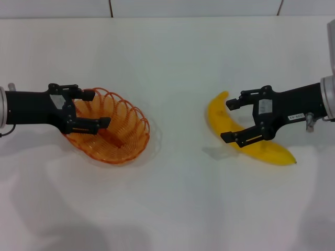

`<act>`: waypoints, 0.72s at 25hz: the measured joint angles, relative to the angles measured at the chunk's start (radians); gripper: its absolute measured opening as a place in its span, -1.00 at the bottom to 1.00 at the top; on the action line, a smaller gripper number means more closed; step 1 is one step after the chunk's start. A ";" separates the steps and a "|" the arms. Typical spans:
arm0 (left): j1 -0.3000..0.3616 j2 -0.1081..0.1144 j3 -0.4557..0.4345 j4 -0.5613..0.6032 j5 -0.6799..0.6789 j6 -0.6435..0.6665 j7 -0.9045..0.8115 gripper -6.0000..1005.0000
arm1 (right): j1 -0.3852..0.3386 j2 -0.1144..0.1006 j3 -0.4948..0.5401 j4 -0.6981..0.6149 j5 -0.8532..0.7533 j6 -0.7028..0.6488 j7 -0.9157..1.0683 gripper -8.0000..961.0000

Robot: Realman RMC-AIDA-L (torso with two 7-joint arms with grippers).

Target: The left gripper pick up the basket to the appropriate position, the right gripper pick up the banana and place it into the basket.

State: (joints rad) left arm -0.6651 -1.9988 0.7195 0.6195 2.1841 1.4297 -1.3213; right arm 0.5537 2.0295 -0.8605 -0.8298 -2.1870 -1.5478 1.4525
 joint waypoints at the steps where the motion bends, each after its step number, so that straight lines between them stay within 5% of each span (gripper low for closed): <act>1: 0.000 0.000 0.000 0.000 0.000 0.000 0.000 0.74 | 0.000 0.000 0.000 0.000 0.001 0.000 -0.001 0.87; 18: 0.016 -0.018 0.000 0.049 0.000 0.000 -0.013 0.75 | 0.015 0.002 0.001 0.000 0.006 0.013 -0.005 0.88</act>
State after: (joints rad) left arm -0.6490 -2.0172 0.7195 0.6689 2.1843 1.4297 -1.3346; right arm 0.5690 2.0313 -0.8590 -0.8295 -2.1812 -1.5351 1.4471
